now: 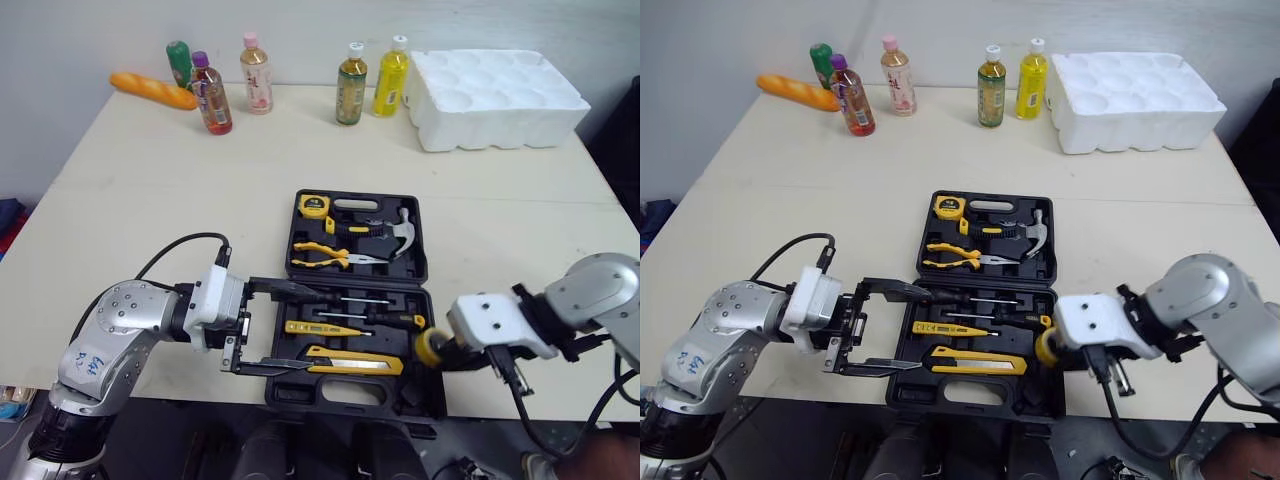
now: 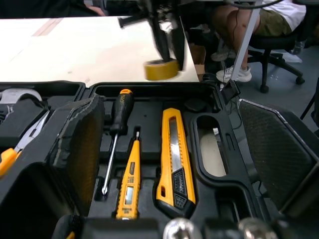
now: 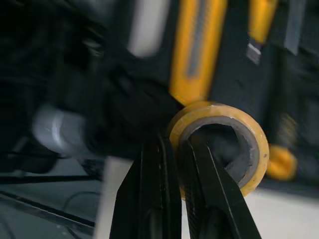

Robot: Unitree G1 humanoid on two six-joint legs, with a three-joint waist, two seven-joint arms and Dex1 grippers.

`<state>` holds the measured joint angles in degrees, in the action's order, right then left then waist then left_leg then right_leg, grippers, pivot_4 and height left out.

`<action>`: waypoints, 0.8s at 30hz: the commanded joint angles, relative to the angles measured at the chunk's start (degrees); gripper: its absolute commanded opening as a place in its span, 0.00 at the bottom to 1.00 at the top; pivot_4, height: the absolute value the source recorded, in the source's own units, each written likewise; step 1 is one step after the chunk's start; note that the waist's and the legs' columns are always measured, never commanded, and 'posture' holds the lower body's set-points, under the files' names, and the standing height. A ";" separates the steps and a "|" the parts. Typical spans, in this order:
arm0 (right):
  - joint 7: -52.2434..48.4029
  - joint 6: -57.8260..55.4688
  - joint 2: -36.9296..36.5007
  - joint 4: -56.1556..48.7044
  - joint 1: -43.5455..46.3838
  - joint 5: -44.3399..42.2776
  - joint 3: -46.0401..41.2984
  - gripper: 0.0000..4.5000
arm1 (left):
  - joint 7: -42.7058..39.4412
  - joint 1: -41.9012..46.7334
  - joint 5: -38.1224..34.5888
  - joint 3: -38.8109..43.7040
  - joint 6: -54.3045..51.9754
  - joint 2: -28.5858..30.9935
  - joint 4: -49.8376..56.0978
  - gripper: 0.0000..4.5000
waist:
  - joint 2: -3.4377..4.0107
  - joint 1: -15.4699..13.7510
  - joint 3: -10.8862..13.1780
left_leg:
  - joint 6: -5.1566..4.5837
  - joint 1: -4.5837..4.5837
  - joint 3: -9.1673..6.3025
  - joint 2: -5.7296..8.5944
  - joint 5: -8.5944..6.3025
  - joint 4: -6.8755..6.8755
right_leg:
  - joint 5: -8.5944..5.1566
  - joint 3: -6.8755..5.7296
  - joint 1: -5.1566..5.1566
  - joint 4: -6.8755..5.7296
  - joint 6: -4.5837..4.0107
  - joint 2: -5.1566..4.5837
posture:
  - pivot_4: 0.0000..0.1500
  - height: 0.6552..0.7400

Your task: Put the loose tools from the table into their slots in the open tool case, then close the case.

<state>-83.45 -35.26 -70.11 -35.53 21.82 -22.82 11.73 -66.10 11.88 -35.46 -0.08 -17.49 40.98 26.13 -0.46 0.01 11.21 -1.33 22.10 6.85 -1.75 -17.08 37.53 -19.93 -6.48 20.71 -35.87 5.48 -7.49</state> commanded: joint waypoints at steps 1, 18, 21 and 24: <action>-2.64 1.01 1.19 -1.05 2.79 -0.12 2.76 0.01 | 0.21 -1.92 0.61 0.35 1.21 0.35 2.39 1.00 | 0.00 0.11 0.00 | -0.02 0.03 0.00 0.00 -0.01 0.03 | 0.00 -0.01 0.00 0.00 0.01 0.00 | 1.00 1.00; -4.39 2.56 4.42 -1.77 4.56 5.57 13.45 0.01 | -0.34 -11.97 3.95 1.08 3.81 5.37 7.55 1.00 | -0.01 0.20 0.00 | -0.06 0.07 -0.09 -0.02 -0.05 0.14 | 0.00 -0.11 -0.03 -0.02 0.00 -0.03 | 1.00 1.00; -4.28 2.42 4.87 -1.45 5.25 7.32 14.63 0.01 | -1.61 -12.33 4.78 1.09 5.33 6.39 6.43 1.00 | 0.01 0.37 -0.01 | -0.05 0.06 -0.08 -0.02 -0.05 0.14 | 0.00 -0.13 -0.01 -0.04 0.00 -0.01 | 1.00 1.00; -4.33 2.62 4.69 -1.45 5.15 8.61 15.07 0.01 | -1.10 -11.73 4.40 1.04 5.30 6.16 6.33 1.00 | 0.00 0.24 -0.01 | -0.05 0.07 -0.09 -0.02 -0.05 0.18 | 0.00 -0.15 -0.03 -0.05 0.00 -0.02 | 1.00 1.00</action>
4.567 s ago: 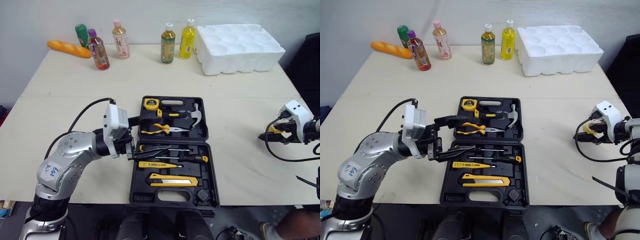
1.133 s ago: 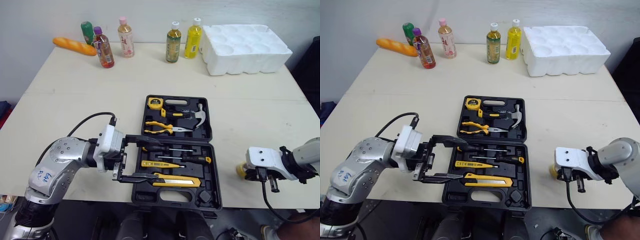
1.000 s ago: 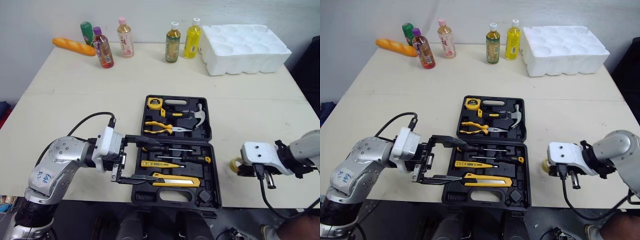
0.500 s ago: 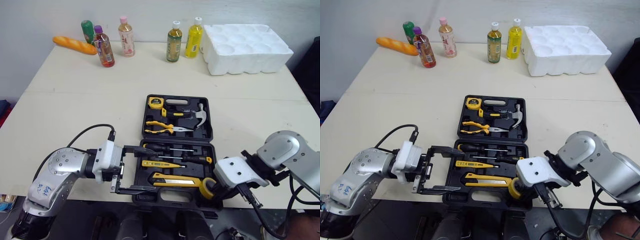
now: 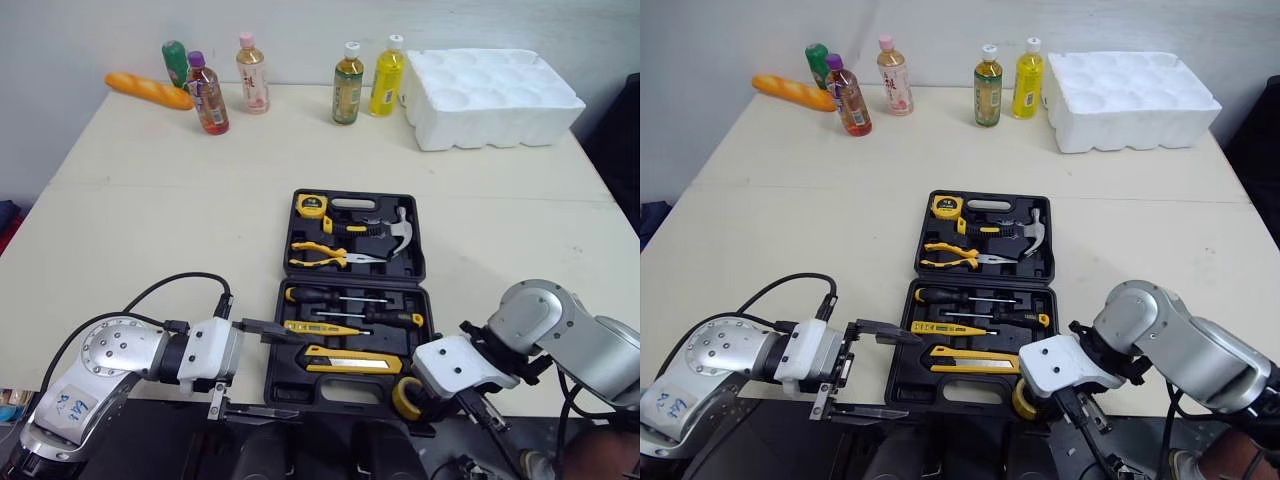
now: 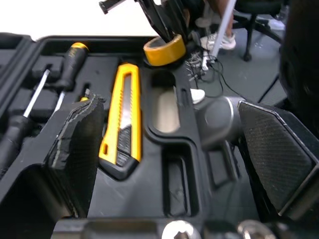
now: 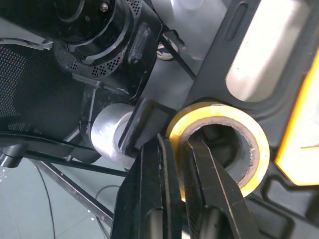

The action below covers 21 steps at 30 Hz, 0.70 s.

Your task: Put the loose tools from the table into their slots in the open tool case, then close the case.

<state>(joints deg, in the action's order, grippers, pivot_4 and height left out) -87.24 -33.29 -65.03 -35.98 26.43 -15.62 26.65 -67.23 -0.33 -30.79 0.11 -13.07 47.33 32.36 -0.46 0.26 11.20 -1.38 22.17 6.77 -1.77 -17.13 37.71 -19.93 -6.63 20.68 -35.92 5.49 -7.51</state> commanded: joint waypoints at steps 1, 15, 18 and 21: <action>-0.56 0.66 -0.42 -1.04 0.50 1.77 0.27 0.01 | 0.11 0.66 -0.18 0.77 0.95 -0.24 0.02 1.00 | 0.00 -0.01 0.00 | -0.01 0.00 -0.01 0.00 -0.01 0.01 | 0.00 0.00 -0.01 0.00 0.00 -0.01 | 1.00 1.00; -0.41 -1.72 0.71 -0.20 2.32 6.12 2.45 0.01 | 1.00 0.86 -0.16 0.64 0.77 -0.19 -0.13 1.00 | 0.00 0.05 0.00 | -0.02 0.00 -0.01 0.00 -0.03 0.02 | 0.00 -0.01 -0.01 0.00 0.00 -0.01 | 1.00 1.00; -0.76 -2.23 0.85 -0.11 2.71 6.03 2.62 0.01 | 1.16 0.92 -0.01 0.62 0.77 -0.18 -0.23 1.00 | 0.00 0.07 0.00 | -0.02 0.00 -0.01 -0.01 -0.03 0.02 | 0.00 -0.01 -0.01 -0.01 0.00 0.00 | 1.00 1.00; -1.25 -3.14 0.75 -0.44 2.81 5.12 2.41 0.10 | 1.40 1.04 0.14 0.57 0.77 -0.22 -0.26 1.00 | 0.00 0.07 0.00 | -0.01 0.00 -0.01 -0.01 -0.03 0.02 | 0.00 -0.01 -0.01 -0.01 0.00 0.00 | 1.00 1.00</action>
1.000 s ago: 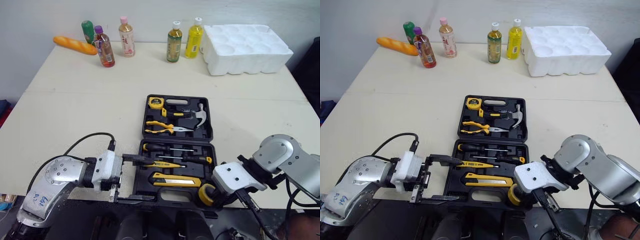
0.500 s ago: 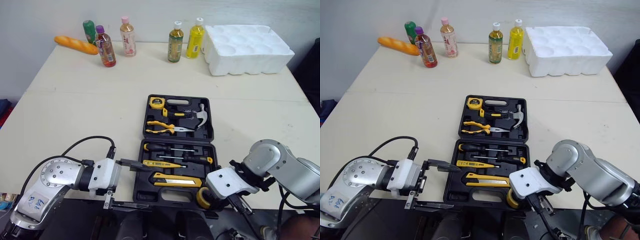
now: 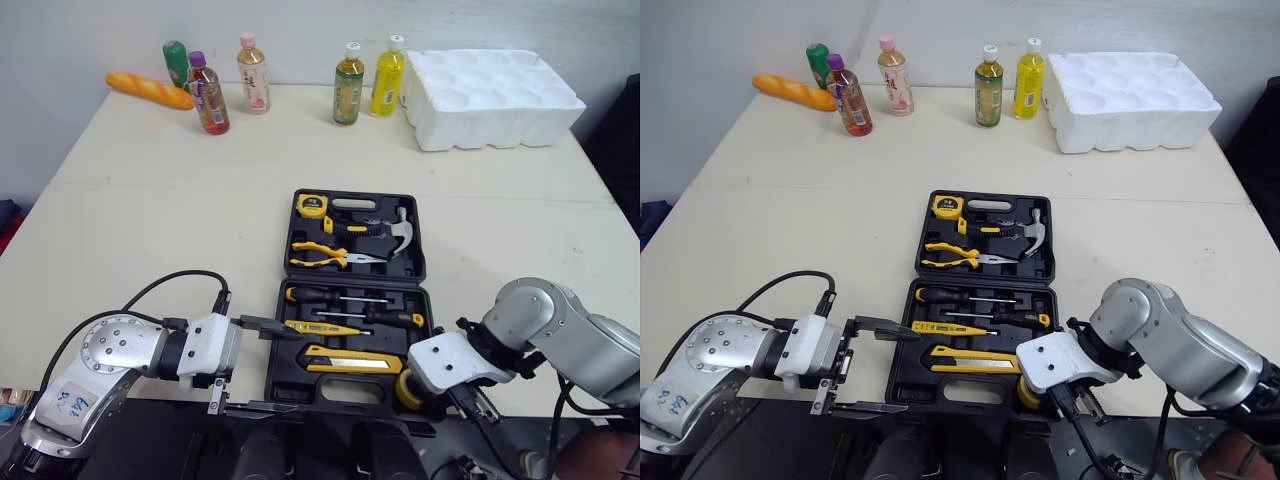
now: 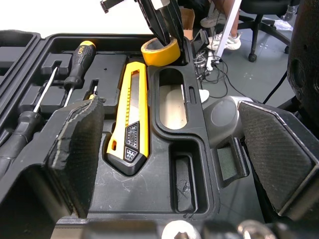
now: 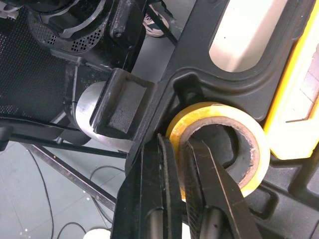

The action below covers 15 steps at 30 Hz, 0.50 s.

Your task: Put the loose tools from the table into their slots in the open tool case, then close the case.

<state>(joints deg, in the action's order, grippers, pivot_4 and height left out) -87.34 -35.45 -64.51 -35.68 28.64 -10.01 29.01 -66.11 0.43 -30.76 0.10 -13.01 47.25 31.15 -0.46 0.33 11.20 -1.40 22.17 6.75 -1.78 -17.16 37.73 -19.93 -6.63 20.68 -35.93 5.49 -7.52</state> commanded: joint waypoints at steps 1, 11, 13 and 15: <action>-1.28 -1.23 0.15 -0.86 0.60 -0.75 -0.05 0.20 | 0.35 0.31 0.13 0.57 0.70 -0.16 0.97 1.00 | 0.00 -0.02 0.00 | 0.00 0.00 0.00 0.00 0.00 0.00 | 0.00 0.00 0.00 0.00 0.00 0.00 | 1.00 1.00; -4.83 -0.65 -2.50 -1.66 -0.17 -8.00 -4.11 0.64 | 0.89 -0.50 0.28 0.40 0.44 -0.25 1.19 1.00 | 0.00 -0.06 0.00 | 0.00 0.01 -0.01 0.00 0.00 0.00 | 0.00 -0.01 0.00 0.01 0.00 0.00 | 1.00 1.00; -5.09 -0.58 -3.94 -1.39 -0.30 -10.43 -5.31 0.64 | 0.96 -0.65 0.28 0.55 0.43 -0.17 1.28 1.00 | 0.00 -0.06 0.00 | -0.01 0.01 -0.01 0.00 -0.01 0.00 | 0.00 -0.01 0.00 0.01 0.00 0.00 | 1.00 1.00; -5.16 -0.23 -5.41 -0.87 -0.47 -12.73 -6.50 0.64 | 1.13 -0.71 0.31 0.78 0.51 -0.15 1.25 1.00 | 0.00 -0.06 0.00 | -0.02 0.02 -0.01 0.01 -0.01 0.00 | 0.00 -0.01 0.00 0.01 0.00 -0.01 | 1.00 1.00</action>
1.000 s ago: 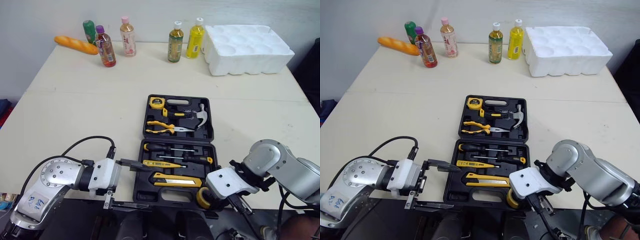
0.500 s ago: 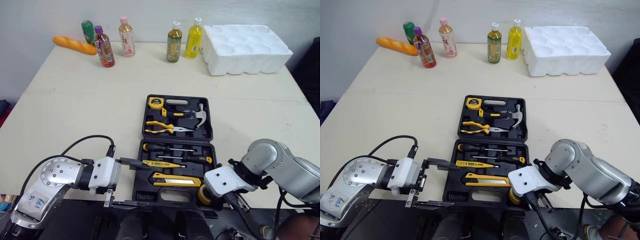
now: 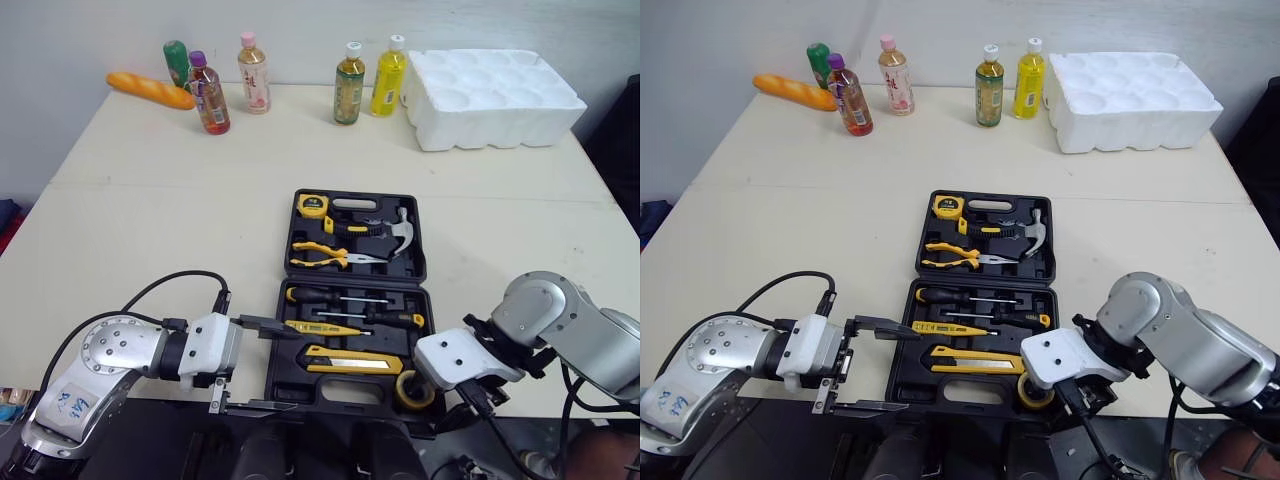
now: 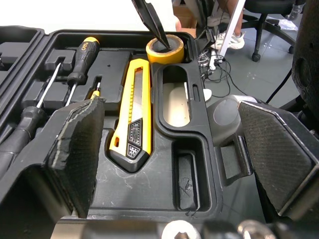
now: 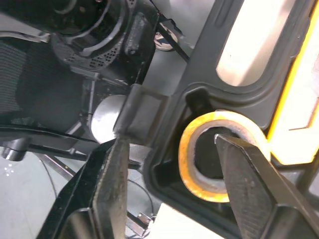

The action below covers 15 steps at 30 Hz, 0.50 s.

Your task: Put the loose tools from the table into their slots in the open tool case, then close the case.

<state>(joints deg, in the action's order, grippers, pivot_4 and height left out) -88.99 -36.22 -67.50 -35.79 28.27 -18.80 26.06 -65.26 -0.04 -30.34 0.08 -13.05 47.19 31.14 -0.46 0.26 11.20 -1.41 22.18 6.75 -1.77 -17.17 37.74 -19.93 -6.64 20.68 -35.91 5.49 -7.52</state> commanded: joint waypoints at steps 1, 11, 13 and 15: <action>-3.27 0.21 -2.42 -0.26 -0.55 -5.60 -5.07 0.64 | 0.47 -0.23 -0.08 1.00 0.72 -0.17 1.19 1.00 | 0.00 0.01 0.00 | 0.00 0.00 0.00 0.00 0.00 0.00 | 0.00 0.00 0.00 0.00 0.00 0.00 | 1.00 1.00; 6.12 0.41 4.97 3.97 -15.45 -21.36 -27.49 0.64 | -0.25 2.70 -0.84 1.46 1.23 -1.46 -1.75 1.00 | -0.03 -0.34 -0.02 | -0.07 0.00 -0.06 0.00 -0.04 0.04 | 0.00 -0.09 -0.12 0.05 0.00 0.00 | 1.00 1.00; 6.66 4.78 8.64 3.70 -20.42 -21.97 -31.05 0.64 | -1.10 3.03 -1.21 1.52 1.46 -1.59 -2.63 1.00 | -0.09 -0.41 -0.05 | -0.08 0.00 -0.07 0.01 -0.05 0.03 | 0.00 -0.12 -0.14 0.06 0.00 0.01 | 1.00 1.00; 9.28 6.65 11.61 3.10 -23.67 -21.56 -32.91 0.52 | -1.99 3.65 -1.50 1.58 1.58 -1.70 -3.71 1.00 | -0.08 -0.41 -0.04 | -0.08 0.03 -0.07 0.04 -0.05 0.04 | 0.01 -0.13 -0.11 0.04 0.01 0.01 | 1.00 1.00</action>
<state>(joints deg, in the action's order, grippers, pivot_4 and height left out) -81.21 -31.87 -56.46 -31.32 5.22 -39.44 -3.92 -66.43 3.18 -30.43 1.10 -12.35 45.73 27.54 -0.55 -0.15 11.16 -1.49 22.20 6.68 -1.74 -17.22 37.78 -19.93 -6.77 20.55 -35.88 5.50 -7.51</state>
